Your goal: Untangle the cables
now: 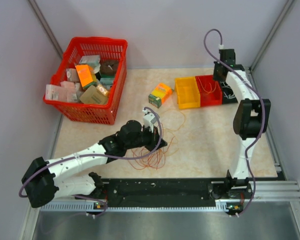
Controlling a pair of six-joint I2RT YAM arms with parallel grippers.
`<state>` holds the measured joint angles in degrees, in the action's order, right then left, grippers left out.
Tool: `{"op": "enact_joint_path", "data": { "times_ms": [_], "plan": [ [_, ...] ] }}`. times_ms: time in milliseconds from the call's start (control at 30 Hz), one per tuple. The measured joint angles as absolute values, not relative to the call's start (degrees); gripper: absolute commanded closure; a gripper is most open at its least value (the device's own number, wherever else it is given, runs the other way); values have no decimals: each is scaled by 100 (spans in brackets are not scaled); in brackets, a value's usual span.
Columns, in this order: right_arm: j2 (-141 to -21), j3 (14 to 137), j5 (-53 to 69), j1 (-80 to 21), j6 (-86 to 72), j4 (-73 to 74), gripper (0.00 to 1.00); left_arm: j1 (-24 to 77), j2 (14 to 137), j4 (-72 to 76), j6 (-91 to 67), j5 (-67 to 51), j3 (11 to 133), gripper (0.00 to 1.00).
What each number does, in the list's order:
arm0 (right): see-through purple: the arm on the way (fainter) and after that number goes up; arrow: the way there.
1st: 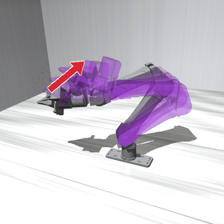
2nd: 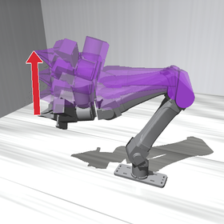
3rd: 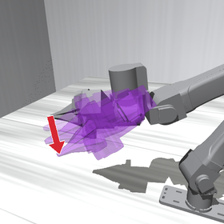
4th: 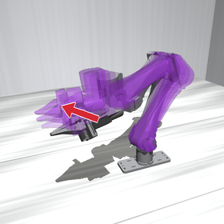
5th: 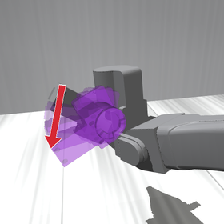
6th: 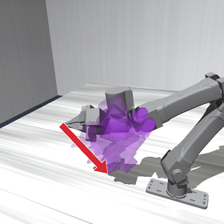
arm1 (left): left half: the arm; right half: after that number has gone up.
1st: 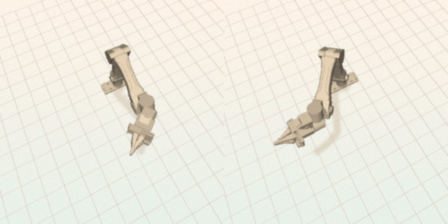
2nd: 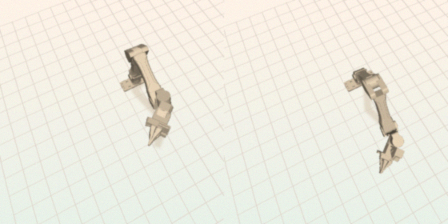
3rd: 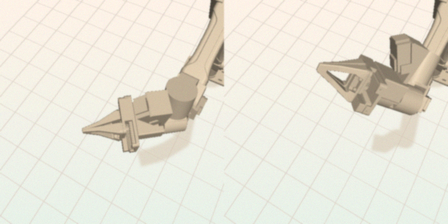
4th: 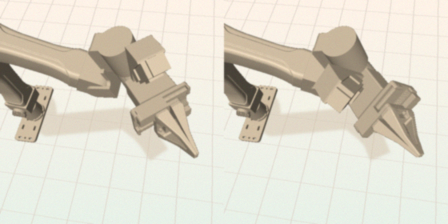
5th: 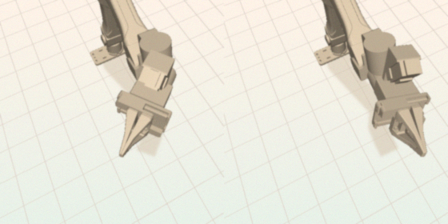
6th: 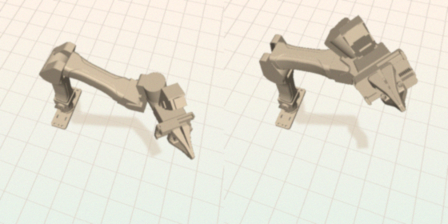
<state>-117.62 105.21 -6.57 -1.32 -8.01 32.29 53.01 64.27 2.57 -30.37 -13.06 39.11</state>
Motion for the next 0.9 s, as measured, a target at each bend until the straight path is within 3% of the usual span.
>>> {"op": "enact_joint_path", "data": {
  "times_ms": [167, 600, 667, 833, 900],
  "plan": [
    [-12427, 11063, -808, -589, -596, 3068, 100, 5301, 6423, 255, -3050, -1302, 3911, 100],
    [-12685, 10571, -1417, -582, -528, 3183, 98, 5299, 6361, 255, -3050, -1280, 3911, 100],
    [-12794, 10785, -1417, -582, -489, 3240, 89, 5299, 6361, 252, -3050, -1278, 3911, 100],
    [-12912, 11069, -1295, -585, -541, 3310, 48, 5299, 6361, 250, -3048, -1264, 3911, 100],
    [-12868, 11056, -1260, -585, -609, 3422, 43, 5299, 6361, 244, -3050, -1262, 3916, 100]
  ]
}}
